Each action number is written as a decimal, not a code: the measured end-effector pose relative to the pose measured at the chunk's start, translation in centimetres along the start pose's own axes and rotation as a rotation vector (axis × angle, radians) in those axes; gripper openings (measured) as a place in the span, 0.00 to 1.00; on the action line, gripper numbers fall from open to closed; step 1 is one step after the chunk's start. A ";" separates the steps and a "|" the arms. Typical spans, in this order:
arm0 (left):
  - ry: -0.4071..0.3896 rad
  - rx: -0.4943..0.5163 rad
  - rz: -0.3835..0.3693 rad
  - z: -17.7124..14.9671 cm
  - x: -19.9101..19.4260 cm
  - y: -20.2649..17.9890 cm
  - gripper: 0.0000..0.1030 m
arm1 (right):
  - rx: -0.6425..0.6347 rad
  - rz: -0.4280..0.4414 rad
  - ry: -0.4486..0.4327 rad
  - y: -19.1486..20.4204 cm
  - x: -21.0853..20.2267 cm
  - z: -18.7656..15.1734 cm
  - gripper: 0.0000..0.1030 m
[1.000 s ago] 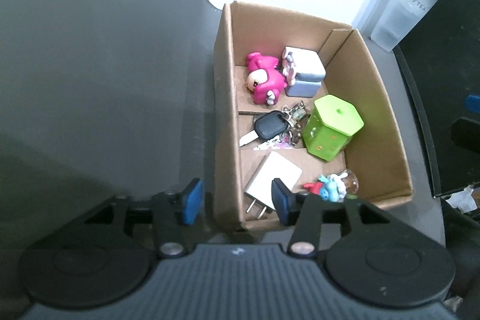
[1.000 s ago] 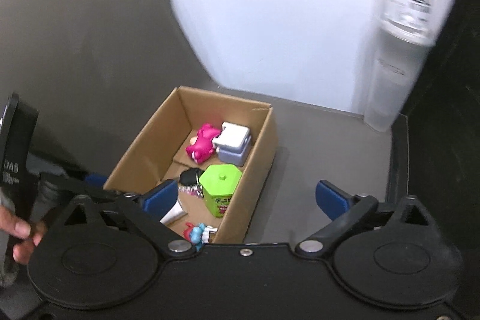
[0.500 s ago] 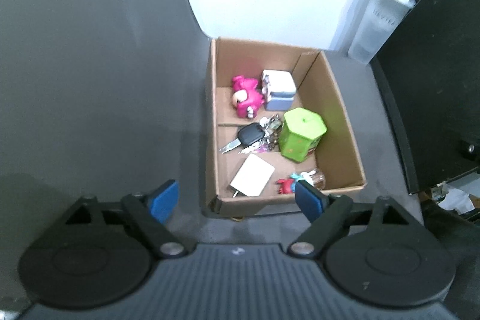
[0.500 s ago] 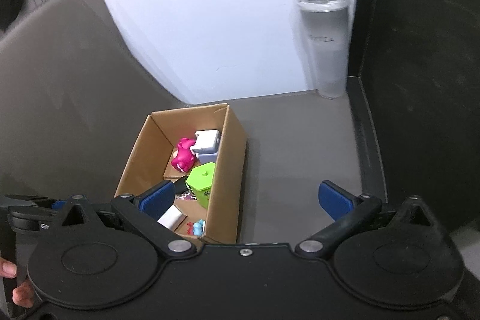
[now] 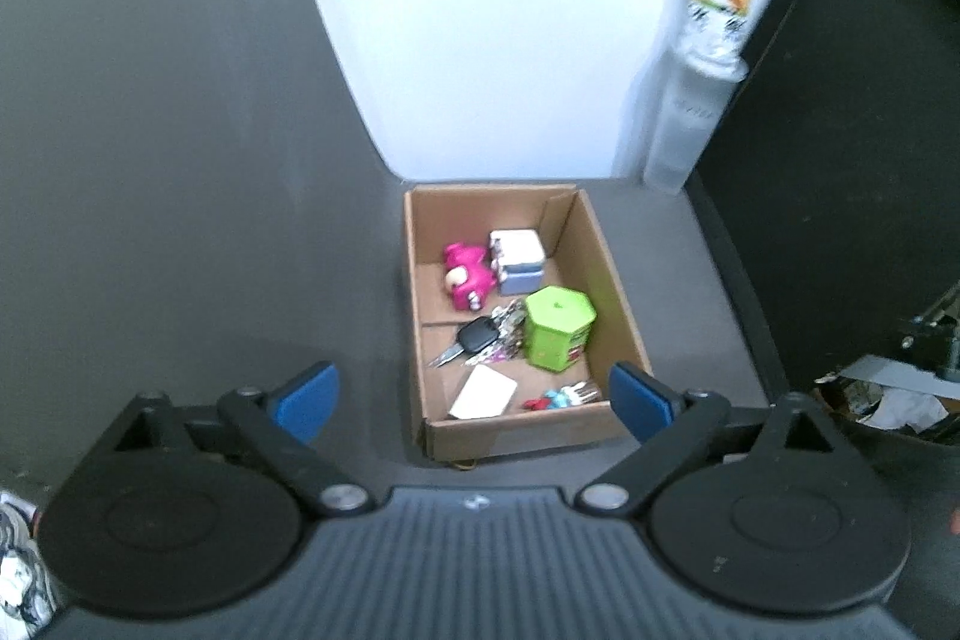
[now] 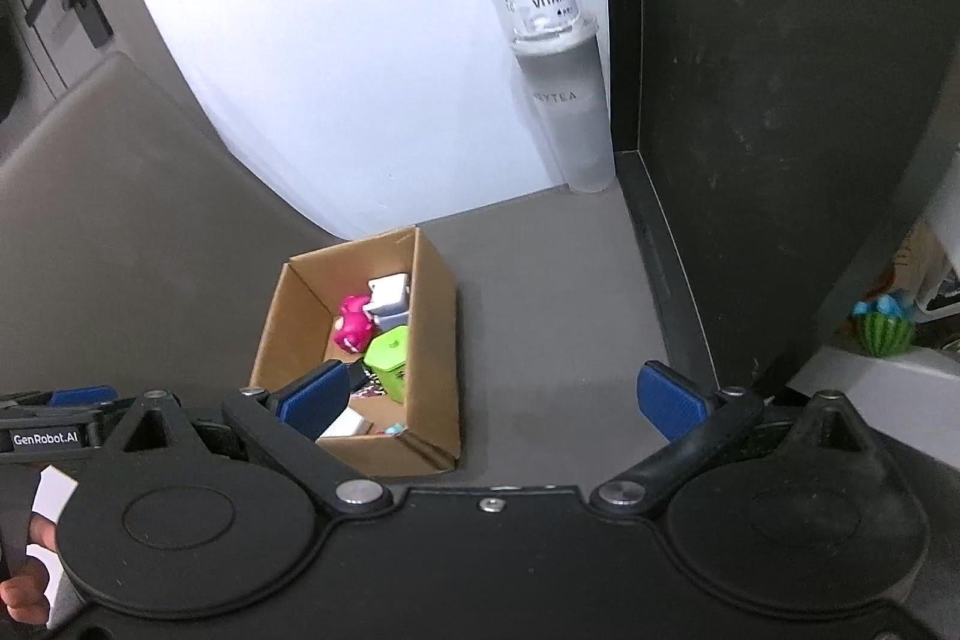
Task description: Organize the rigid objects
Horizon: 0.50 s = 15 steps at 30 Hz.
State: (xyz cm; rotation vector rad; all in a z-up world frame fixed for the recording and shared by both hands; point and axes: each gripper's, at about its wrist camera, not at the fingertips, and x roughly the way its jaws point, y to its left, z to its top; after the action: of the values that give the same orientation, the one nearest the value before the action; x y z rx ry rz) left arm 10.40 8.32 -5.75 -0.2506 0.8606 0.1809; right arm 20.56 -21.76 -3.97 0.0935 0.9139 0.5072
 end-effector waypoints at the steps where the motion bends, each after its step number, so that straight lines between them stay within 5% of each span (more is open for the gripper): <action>1: -0.012 0.004 0.000 -0.1 -0.6 -0.1 0.94 | 0.001 0.001 -0.007 0.1 -0.6 -0.1 1.00; 15: -0.095 0.051 -0.035 -1.5 -6.6 -0.6 0.94 | 0.014 0.013 -0.035 1.5 -5.7 -1.9 1.00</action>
State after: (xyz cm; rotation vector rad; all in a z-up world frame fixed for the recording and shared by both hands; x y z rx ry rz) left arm 5.25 6.96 -1.51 -0.2079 0.7654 0.1368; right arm 15.63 -23.31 -0.50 0.1200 0.8833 0.5096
